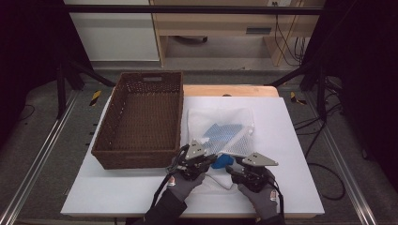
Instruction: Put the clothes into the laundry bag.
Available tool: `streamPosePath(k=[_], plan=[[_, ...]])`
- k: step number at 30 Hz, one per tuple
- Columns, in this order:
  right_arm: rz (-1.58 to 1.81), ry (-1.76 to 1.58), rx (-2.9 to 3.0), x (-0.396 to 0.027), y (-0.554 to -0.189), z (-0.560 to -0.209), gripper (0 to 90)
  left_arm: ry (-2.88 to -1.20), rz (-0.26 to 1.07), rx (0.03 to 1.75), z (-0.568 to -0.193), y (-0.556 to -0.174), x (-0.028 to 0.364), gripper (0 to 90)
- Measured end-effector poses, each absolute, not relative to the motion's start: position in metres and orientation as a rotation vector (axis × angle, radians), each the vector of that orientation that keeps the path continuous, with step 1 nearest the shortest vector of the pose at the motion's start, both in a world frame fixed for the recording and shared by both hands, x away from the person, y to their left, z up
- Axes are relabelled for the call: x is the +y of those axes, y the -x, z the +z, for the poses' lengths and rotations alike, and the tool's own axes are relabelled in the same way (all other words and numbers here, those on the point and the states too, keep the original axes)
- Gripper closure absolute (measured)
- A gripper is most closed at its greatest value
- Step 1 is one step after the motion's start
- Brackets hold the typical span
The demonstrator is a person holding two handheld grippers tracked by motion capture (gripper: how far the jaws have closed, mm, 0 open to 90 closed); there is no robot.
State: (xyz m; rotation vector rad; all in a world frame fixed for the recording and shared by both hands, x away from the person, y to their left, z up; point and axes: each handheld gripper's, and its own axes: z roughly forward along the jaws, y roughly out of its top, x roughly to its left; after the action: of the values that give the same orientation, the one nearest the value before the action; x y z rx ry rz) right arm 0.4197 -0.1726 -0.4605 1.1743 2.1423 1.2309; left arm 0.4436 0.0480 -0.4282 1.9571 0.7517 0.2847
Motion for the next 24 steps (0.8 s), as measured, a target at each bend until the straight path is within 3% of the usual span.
streamPosePath(k=[2, 4, 6, 19, 22, 24], plan=[[1.204, -1.177, 2.161, -0.166, -0.425, -0.470, 59.0, -1.959, 0.285, 0.749, -0.429, -0.443, 0.047, 88.8], [1.137, -1.188, 2.178, -0.159, -0.433, -0.479, 75.5, -1.960, 0.283, 0.747, -0.430, -0.442, 0.046, 88.8], [1.142, -1.211, 2.173, -0.155, -0.440, -0.482, 81.6, -1.960, 0.284, 0.744, -0.430, -0.442, 0.047, 88.8], [1.044, -1.259, 2.008, -0.138, -0.476, -0.482, 81.9, -1.974, 0.275, 0.731, -0.433, -0.436, 0.047, 88.8], [1.053, -1.255, 2.030, -0.141, -0.475, -0.483, 77.3, -1.985, 0.263, 0.743, -0.441, -0.437, 0.047, 88.7], [1.092, -1.238, 2.050, -0.146, -0.471, -0.480, 69.3, -1.990, 0.264, 0.746, -0.444, -0.438, 0.047, 88.6]])
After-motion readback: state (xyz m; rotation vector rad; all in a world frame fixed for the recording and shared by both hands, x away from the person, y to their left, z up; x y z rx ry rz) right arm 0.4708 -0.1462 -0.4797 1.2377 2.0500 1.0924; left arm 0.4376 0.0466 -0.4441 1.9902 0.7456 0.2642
